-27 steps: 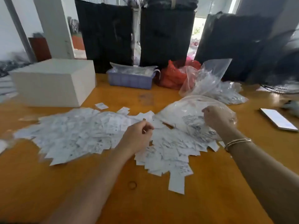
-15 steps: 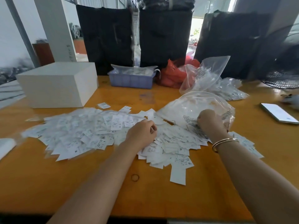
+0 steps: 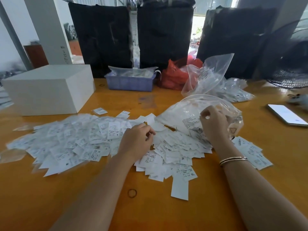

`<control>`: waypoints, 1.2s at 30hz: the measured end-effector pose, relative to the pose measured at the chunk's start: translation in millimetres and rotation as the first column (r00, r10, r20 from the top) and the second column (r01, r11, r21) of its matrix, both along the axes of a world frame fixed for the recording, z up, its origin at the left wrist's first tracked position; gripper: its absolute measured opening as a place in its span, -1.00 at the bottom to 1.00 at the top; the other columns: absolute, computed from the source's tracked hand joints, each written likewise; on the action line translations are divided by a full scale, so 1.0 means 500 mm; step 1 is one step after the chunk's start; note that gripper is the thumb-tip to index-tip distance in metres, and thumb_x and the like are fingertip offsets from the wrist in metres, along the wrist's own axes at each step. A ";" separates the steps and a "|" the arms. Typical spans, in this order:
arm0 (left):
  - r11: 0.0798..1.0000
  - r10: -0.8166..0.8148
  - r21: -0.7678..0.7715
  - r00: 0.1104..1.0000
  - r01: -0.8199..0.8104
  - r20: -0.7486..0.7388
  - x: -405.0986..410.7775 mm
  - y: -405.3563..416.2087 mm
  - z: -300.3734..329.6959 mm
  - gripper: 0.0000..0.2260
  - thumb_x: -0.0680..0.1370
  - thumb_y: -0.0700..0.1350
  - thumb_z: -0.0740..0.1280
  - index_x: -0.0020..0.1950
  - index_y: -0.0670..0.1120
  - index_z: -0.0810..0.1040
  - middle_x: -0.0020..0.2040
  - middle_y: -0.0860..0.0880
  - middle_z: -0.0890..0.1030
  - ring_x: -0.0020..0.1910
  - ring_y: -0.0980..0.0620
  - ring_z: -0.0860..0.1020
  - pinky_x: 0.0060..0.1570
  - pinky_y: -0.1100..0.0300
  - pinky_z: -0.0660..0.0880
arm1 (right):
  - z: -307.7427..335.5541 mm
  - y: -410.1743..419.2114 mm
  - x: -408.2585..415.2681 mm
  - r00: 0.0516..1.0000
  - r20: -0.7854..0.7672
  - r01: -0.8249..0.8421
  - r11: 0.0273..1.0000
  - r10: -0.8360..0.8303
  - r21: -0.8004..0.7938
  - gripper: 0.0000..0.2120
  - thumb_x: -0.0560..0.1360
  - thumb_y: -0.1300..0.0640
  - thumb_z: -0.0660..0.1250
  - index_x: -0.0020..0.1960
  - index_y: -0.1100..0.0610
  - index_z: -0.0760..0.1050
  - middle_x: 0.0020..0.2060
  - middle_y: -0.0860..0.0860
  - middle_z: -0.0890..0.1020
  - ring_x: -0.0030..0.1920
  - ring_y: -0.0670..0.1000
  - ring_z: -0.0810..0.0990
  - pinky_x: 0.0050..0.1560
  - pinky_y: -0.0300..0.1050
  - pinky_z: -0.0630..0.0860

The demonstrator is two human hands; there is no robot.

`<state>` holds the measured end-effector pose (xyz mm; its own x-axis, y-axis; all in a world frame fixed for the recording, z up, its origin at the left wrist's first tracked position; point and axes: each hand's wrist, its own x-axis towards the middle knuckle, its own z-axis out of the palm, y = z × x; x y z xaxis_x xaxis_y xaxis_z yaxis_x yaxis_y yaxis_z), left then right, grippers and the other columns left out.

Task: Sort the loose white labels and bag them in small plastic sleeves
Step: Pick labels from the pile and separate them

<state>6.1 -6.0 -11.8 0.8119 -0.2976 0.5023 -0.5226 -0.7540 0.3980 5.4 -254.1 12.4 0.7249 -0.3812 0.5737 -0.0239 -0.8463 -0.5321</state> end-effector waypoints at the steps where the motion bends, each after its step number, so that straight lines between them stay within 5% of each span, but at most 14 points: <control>1: 1.000 0.010 -0.028 1.000 -0.010 0.005 0.001 0.002 0.003 -0.88 0.55 -0.13 0.27 -0.03 -0.01 0.60 -0.09 0.11 0.57 -0.19 0.13 0.48 0.00 0.06 0.49 | 0.005 0.004 -0.005 0.996 0.082 -0.021 1.000 0.021 -0.004 -0.91 0.49 0.26 0.32 -0.04 0.11 0.53 -0.18 -0.07 0.60 -0.01 0.03 0.54 0.05 -0.15 0.07; 4: 0.991 0.018 -0.136 0.999 -0.012 0.046 0.005 0.010 0.011 -0.87 0.57 -0.13 0.26 -0.06 -0.04 0.61 -0.11 0.08 0.60 -0.17 0.09 0.52 -0.01 -0.02 0.49 | 0.029 0.038 -0.026 0.923 0.296 -0.273 0.961 0.247 0.050 -0.82 0.50 0.33 0.31 0.05 0.13 0.53 -0.18 -0.05 0.59 -0.13 -0.05 0.57 0.10 -0.12 0.40; 7: 0.944 -0.047 -0.325 0.999 0.052 0.023 0.003 0.013 0.022 -0.80 0.61 -0.03 0.20 -0.02 -0.03 0.61 -0.08 0.07 0.62 -0.09 0.10 0.55 -0.06 0.16 0.51 | 0.044 0.106 -0.052 0.840 0.222 -0.542 0.763 0.495 0.351 -0.73 0.49 0.35 0.32 0.01 -0.02 0.50 -0.23 -0.08 0.60 -0.24 -0.09 0.62 -0.24 -0.28 0.52; 9: 0.890 -0.162 -0.443 0.983 0.108 -0.086 -0.004 0.014 0.029 -0.73 0.57 0.13 0.14 0.05 0.07 0.57 -0.04 0.12 0.60 -0.03 0.20 0.53 -0.08 0.38 0.46 | 0.036 0.146 -0.058 0.783 0.136 -0.575 0.621 0.607 0.533 -0.74 0.48 0.36 0.34 -0.06 -0.01 0.52 -0.26 -0.08 0.62 -0.25 -0.05 0.67 -0.28 -0.22 0.53; 13: 0.866 -0.296 -0.470 0.932 0.171 -0.206 -0.013 0.016 0.033 -0.77 0.48 0.26 0.29 -0.02 0.17 0.55 -0.13 0.23 0.61 -0.10 0.32 0.52 -0.19 0.51 0.38 | 0.017 0.183 -0.058 0.684 0.178 -0.587 0.390 0.708 0.709 -0.86 0.46 0.38 0.37 -0.14 0.17 0.48 -0.29 0.00 0.59 -0.27 -0.01 0.67 -0.27 -0.26 0.54; 19: 0.841 -0.308 -0.528 0.907 0.118 -0.288 -0.004 0.019 0.027 -0.95 0.47 -0.07 0.44 -0.15 0.00 0.60 -0.22 0.10 0.66 -0.19 0.17 0.60 -0.16 0.34 0.53 | 0.005 0.189 -0.054 0.689 0.185 -0.553 0.343 0.701 0.759 -0.86 0.46 0.33 0.39 -0.07 0.15 0.49 -0.28 0.04 0.57 -0.27 -0.04 0.63 -0.27 -0.26 0.55; 22: 0.741 -0.279 -0.672 0.911 0.004 -0.302 0.000 0.023 0.029 -0.96 0.50 -0.12 0.40 -0.11 -0.07 0.57 -0.19 0.08 0.69 -0.17 0.17 0.64 -0.20 0.36 0.54 | 0.010 0.194 -0.057 0.720 0.038 -0.524 0.508 0.693 0.684 -0.80 0.53 0.17 0.33 0.14 0.09 0.43 -0.23 -0.03 0.59 -0.24 -0.10 0.61 -0.25 -0.26 0.52; 24: 0.666 -0.245 -0.743 0.920 -0.070 -0.306 0.003 0.027 0.029 -0.97 0.51 -0.15 0.38 -0.08 -0.09 0.55 -0.18 0.05 0.70 -0.17 0.15 0.65 -0.22 0.36 0.54 | 0.014 0.188 -0.064 0.646 -0.169 -0.638 0.648 0.744 0.416 -0.77 0.54 0.13 0.30 0.19 0.00 0.46 -0.10 -0.14 0.58 -0.12 -0.15 0.54 -0.13 -0.33 0.47; 26: 0.632 -0.216 -0.768 0.928 -0.104 -0.303 0.005 0.029 0.030 -0.96 0.50 -0.18 0.39 -0.10 -0.05 0.56 -0.21 0.07 0.69 -0.21 0.18 0.64 -0.27 0.38 0.52 | 0.012 0.186 -0.073 0.476 -0.424 -0.823 0.561 0.770 0.094 -0.70 0.52 0.16 0.28 0.21 -0.08 0.52 0.10 -0.21 0.54 0.12 -0.19 0.40 0.14 -0.32 0.28; 28: 0.629 -0.194 -0.769 0.937 -0.109 -0.292 0.006 0.030 0.030 -0.91 0.50 -0.18 0.39 -0.12 0.02 0.58 -0.25 0.15 0.67 -0.25 0.24 0.62 -0.32 0.43 0.49 | 0.006 0.191 -0.079 0.348 -0.587 -0.908 0.418 0.731 -0.017 -0.62 0.51 0.18 0.25 0.27 -0.12 0.49 0.27 -0.23 0.45 0.30 -0.16 0.25 0.27 -0.13 0.08; 31: 0.629 -0.164 -0.767 0.943 -0.126 -0.289 0.008 0.030 0.029 -0.85 0.52 -0.14 0.37 -0.14 0.13 0.61 -0.26 0.10 0.65 -0.30 0.28 0.57 -0.33 0.44 0.49 | 0.006 0.194 -0.076 0.351 -0.655 -0.917 0.388 0.669 -0.094 -0.60 0.53 0.09 0.26 0.35 -0.12 0.41 0.30 -0.19 0.41 0.31 -0.13 0.21 0.28 -0.07 0.02; 36: 0.668 -0.158 -0.734 0.942 -0.118 -0.296 0.008 0.028 0.021 -0.85 0.53 -0.11 0.36 -0.08 0.16 0.61 -0.20 0.09 0.62 -0.30 0.29 0.54 -0.30 0.44 0.49 | 0.001 0.200 -0.075 0.404 -0.619 -0.890 0.445 0.673 -0.097 -0.66 0.52 0.03 0.29 0.30 -0.09 0.46 0.07 -0.11 0.38 0.10 -0.13 0.21 0.23 -0.10 0.08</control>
<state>10.3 8.0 -1.3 0.9577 0.0376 0.2851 -0.2781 -0.1318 0.9515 -32.0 -154.1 13.1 0.7526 0.6575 0.0351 0.6323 -0.7068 -0.3174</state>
